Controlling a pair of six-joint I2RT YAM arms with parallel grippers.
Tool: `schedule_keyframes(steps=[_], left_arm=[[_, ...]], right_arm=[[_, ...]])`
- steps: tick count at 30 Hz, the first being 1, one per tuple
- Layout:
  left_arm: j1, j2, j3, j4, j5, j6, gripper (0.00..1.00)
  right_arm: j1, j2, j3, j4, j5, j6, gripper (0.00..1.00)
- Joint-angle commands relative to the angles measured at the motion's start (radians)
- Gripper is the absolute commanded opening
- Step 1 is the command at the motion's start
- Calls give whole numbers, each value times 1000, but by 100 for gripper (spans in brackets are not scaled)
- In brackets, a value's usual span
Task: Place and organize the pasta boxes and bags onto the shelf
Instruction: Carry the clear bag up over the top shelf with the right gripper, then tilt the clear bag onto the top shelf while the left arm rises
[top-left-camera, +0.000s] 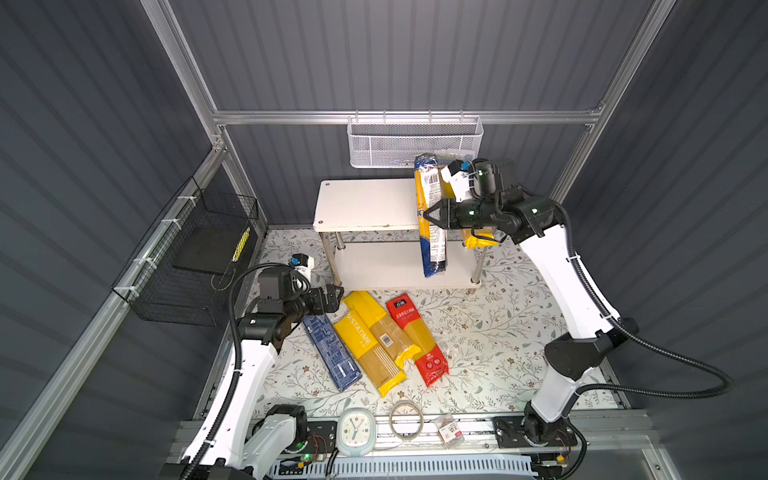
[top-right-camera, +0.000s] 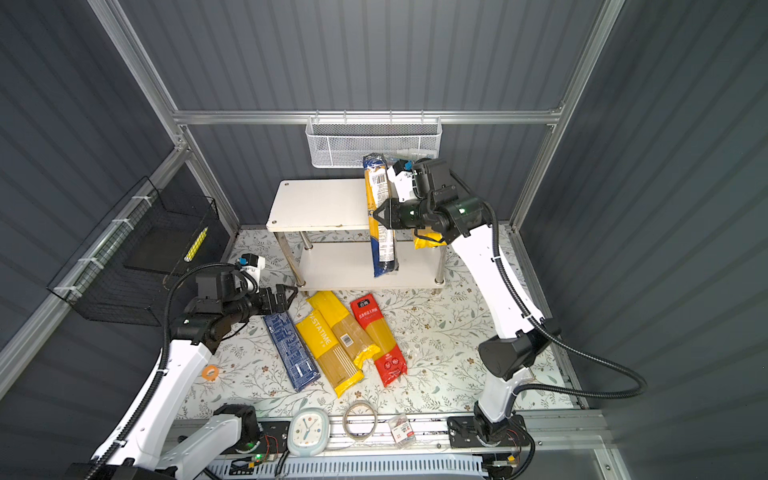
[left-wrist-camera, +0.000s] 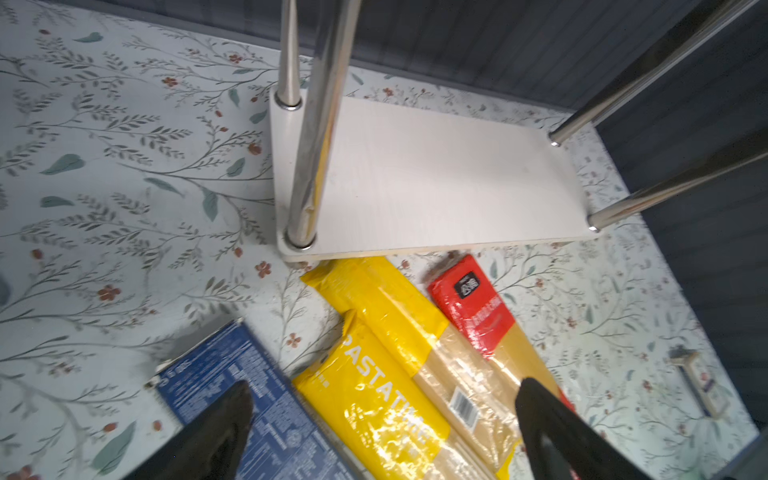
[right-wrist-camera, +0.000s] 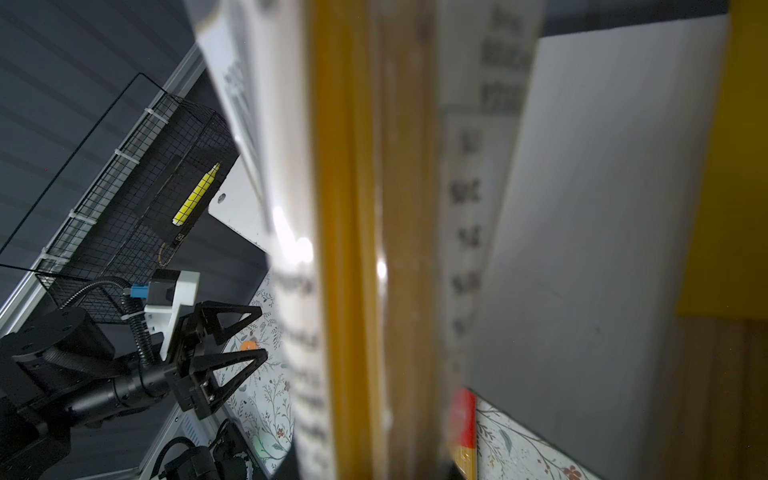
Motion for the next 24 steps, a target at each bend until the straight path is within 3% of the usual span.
schedule_keyframes(steps=[1, 4, 10, 16, 24], left_arm=[[3, -24, -16, 142, 196, -121, 100], [-3, -22, -20, 290, 307, -233, 100], [-47, -19, -6, 347, 303, -251, 100], [-231, 72, 39, 374, 245, -213, 100], [-369, 208, 135, 464, 209, -225, 100]], right_arm=[[-14, 0, 72, 113, -36, 14, 19], [-37, 22, 76, 135, -44, 32, 20], [-70, 57, 83, 203, -65, 72, 20], [-98, 125, 150, 211, -83, 91, 28], [-119, 186, 196, 191, -121, 97, 30]])
